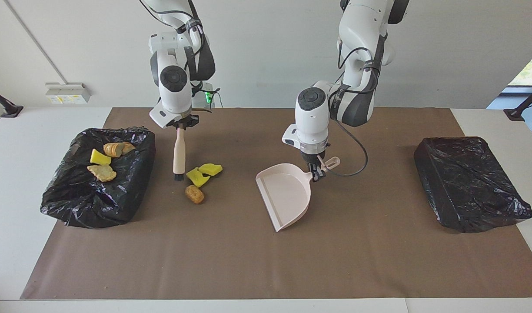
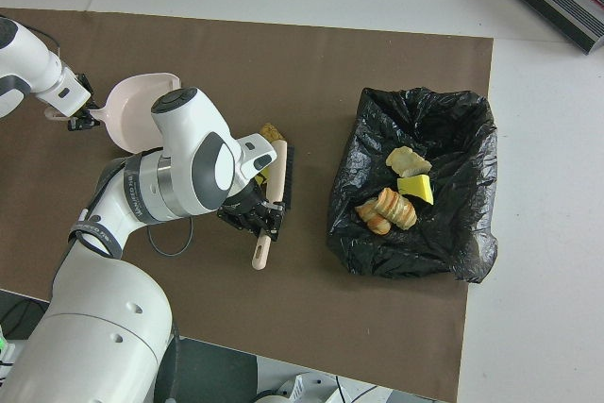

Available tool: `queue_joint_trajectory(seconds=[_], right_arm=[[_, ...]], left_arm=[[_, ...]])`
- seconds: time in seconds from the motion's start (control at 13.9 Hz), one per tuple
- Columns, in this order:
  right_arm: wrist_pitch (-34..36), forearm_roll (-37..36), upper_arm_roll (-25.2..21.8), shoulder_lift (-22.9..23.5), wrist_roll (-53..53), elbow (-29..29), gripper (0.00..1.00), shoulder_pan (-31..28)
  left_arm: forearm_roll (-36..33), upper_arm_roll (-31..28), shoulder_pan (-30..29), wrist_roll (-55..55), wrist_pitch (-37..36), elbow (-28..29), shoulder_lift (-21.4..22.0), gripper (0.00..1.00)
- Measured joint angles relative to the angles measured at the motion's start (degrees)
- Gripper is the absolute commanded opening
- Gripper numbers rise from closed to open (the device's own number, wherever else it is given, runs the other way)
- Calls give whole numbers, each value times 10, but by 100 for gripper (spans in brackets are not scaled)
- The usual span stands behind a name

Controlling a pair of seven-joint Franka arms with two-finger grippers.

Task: Sweep and dump trash in bin
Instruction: 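Move the dustpan toward the sponge while the right gripper sweeps with the brush, then move the brush with the right gripper behind the brown piece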

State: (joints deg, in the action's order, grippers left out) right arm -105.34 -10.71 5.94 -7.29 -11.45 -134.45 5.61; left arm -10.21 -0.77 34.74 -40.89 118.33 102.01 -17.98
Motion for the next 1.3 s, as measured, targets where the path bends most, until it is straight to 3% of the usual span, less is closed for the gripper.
queue_joint_trajectory(seconds=[0.29, 0.72, 0.86, 1.08, 1.3], right_arm=[[-30, -6, 3, 38, 29, 0, 0, 3], [-53, 159, 9, 40, 45, -3, 0, 119], [-77, 248, 11, 40, 45, -4, 0, 151], [-95, 374, 10, 44, 45, 8, 0, 157], [-61, 383, 3, 45, 45, 62, 0, 146]], left_arm=[[0, 1, 25, -3, 16, 52, 32, 0], [0, 2, 26, -6, 34, 92, 53, 0], [0, 2, 26, -6, 37, 95, 54, 0], [0, 1, 25, -6, 41, 97, 54, 0], [1, -1, 24, -1, 57, 105, 54, 0]])
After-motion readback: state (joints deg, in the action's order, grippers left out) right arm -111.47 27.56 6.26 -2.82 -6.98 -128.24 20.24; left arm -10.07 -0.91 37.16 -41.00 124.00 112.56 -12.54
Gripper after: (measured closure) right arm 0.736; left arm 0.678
